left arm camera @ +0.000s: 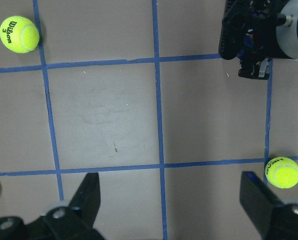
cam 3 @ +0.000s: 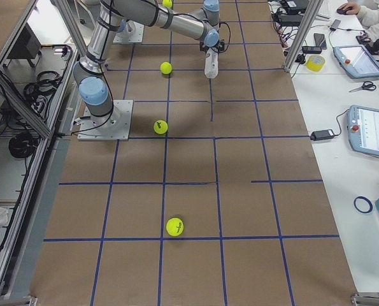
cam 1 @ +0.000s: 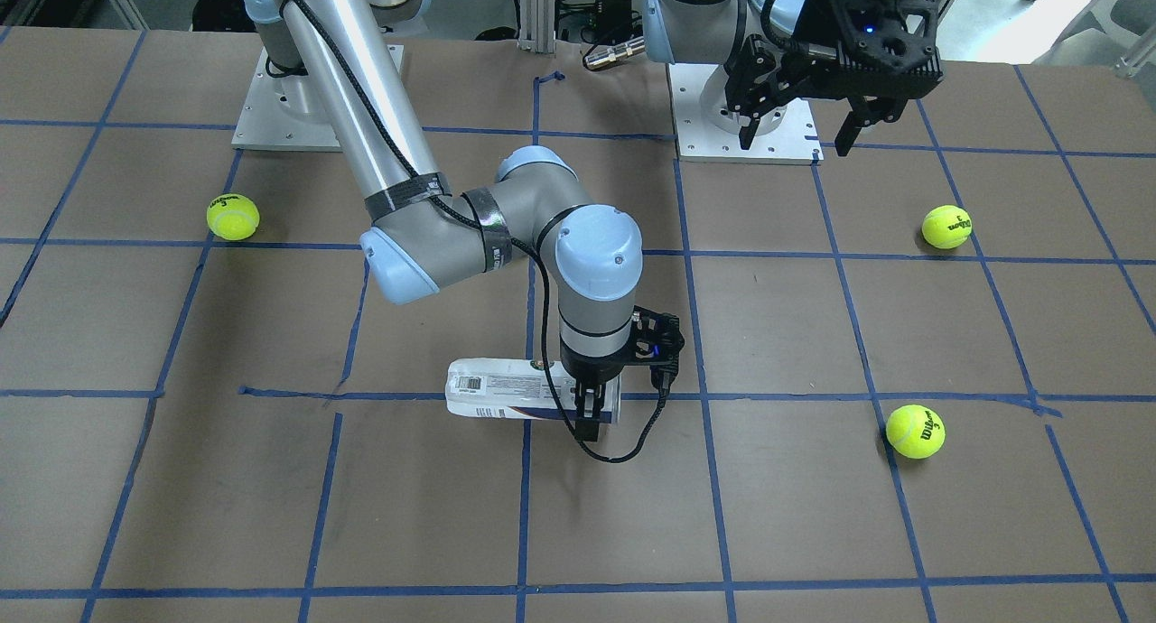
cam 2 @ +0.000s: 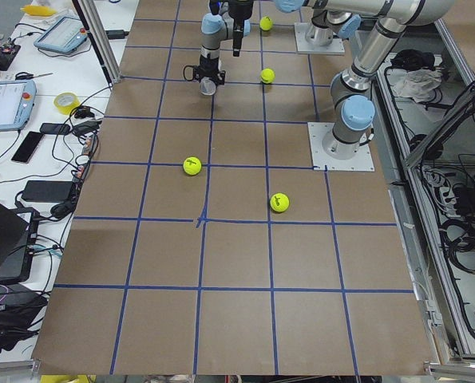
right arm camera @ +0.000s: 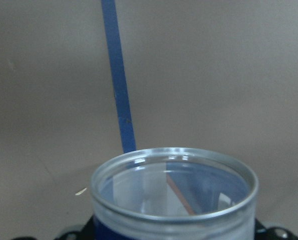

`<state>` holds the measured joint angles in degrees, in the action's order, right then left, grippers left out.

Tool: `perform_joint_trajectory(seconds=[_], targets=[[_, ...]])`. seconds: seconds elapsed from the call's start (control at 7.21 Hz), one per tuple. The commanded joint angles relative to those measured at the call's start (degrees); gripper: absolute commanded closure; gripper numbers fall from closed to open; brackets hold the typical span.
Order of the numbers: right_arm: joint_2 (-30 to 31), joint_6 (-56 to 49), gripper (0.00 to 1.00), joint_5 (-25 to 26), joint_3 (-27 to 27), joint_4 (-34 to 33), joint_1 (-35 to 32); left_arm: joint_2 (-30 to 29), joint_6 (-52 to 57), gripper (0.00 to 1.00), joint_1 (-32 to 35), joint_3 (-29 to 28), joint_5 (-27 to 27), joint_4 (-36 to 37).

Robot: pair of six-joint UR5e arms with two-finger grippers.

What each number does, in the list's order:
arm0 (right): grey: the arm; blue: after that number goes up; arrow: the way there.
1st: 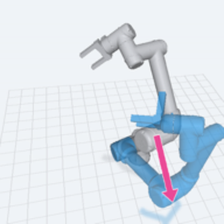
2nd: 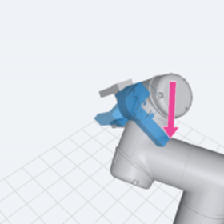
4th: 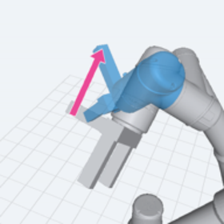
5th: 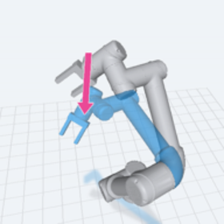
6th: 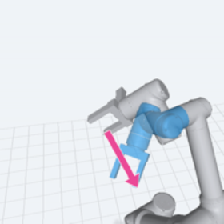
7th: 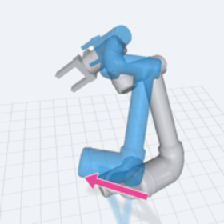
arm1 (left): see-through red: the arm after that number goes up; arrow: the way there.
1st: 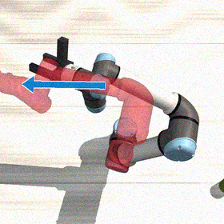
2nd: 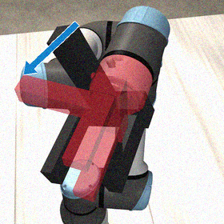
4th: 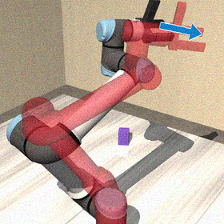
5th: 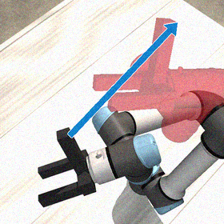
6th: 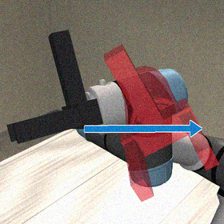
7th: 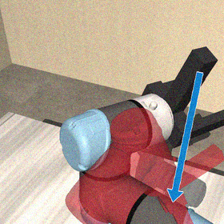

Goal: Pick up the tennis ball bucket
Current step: 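Carry the can toward the table centre and lay it down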

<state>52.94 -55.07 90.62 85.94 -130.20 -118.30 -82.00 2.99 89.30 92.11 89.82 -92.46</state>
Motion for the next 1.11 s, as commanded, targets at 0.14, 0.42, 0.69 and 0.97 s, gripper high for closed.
perform_joint_trajectory(seconds=[0.14,0.42,0.69,0.97], targets=[[0.1,0.6,0.00,0.8,0.5,0.6,-0.5,0.0,0.0,0.00,-0.1,0.0,0.0,0.0],[1.6,0.0,0.00,0.1,-0.2,0.5,0.3,0.0,0.0,0.00,0.0,0.0,0.0,0.1],[6.1,0.9,0.00,-1.4,-0.1,0.7,3.6,-0.5,0.0,0.00,0.3,0.2,-0.4,0.1],[10.1,1.9,0.00,-6.7,-0.1,6.2,12.3,-1.7,-0.1,0.00,-0.3,0.4,-2.7,1.1]])
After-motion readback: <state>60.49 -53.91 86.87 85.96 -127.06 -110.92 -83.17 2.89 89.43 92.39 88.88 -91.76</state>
